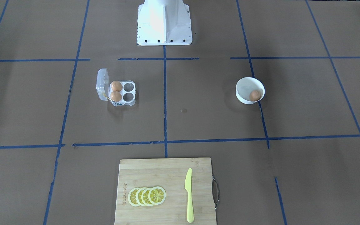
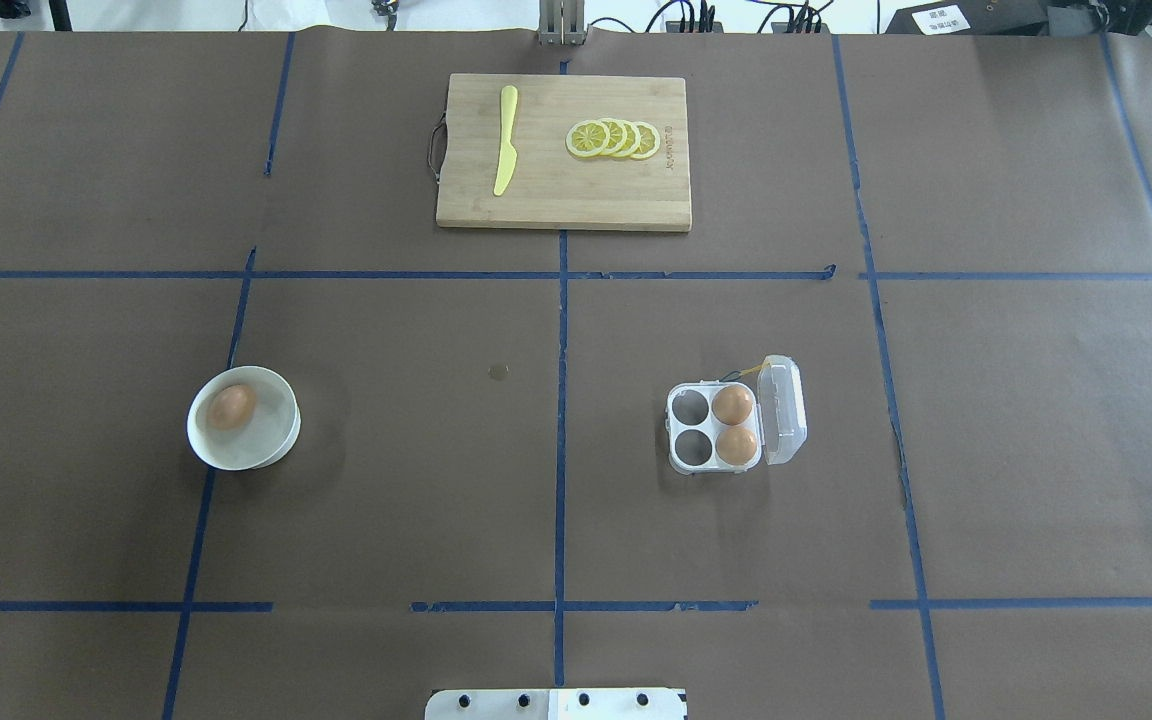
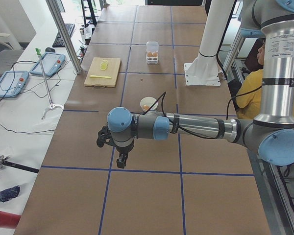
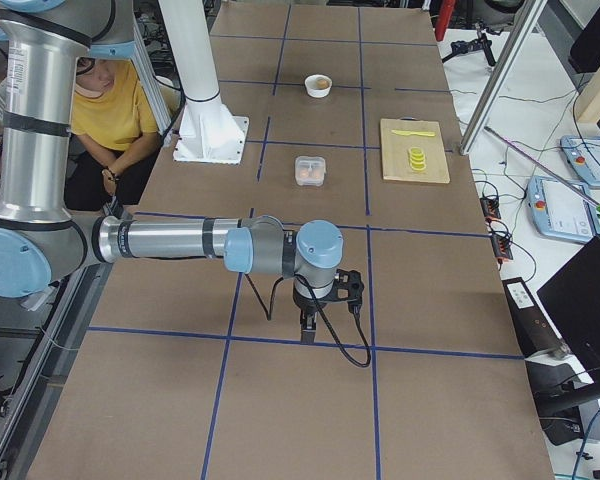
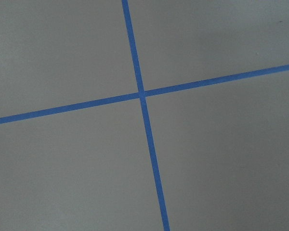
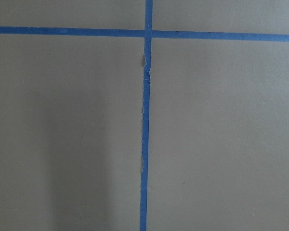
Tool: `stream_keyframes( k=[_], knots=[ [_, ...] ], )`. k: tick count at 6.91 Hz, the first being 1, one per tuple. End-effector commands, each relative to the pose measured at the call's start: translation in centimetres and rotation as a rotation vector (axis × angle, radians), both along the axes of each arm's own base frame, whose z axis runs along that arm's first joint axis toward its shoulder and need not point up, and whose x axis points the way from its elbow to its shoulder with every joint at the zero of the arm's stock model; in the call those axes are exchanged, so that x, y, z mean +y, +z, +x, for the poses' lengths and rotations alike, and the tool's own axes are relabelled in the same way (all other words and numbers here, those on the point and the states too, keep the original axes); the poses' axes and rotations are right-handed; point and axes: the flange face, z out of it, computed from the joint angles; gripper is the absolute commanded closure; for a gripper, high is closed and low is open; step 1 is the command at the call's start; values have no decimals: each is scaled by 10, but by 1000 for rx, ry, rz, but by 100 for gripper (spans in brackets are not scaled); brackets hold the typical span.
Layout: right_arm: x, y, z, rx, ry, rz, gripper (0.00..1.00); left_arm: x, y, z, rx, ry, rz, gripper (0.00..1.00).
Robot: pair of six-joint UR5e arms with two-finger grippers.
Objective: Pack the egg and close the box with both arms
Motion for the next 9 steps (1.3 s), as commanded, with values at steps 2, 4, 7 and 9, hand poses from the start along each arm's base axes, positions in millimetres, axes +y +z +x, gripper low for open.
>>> stream_keyframes(
  k=[2, 4, 7, 9],
  knots=[
    [0, 0, -1, -1, 2, -4, 0, 1, 3, 0, -2, 0, 52, 0],
    [-7, -7, -19, -5, -36, 8, 0, -1, -1, 6, -5, 16, 72, 0],
    [-24, -49, -31, -16, -62, 122, 0, -14, -26, 17, 25, 32, 229, 0],
    [-32, -64, -34, -20, -62, 233, 0, -26, -59, 18, 30, 37, 443, 0]
  ],
)
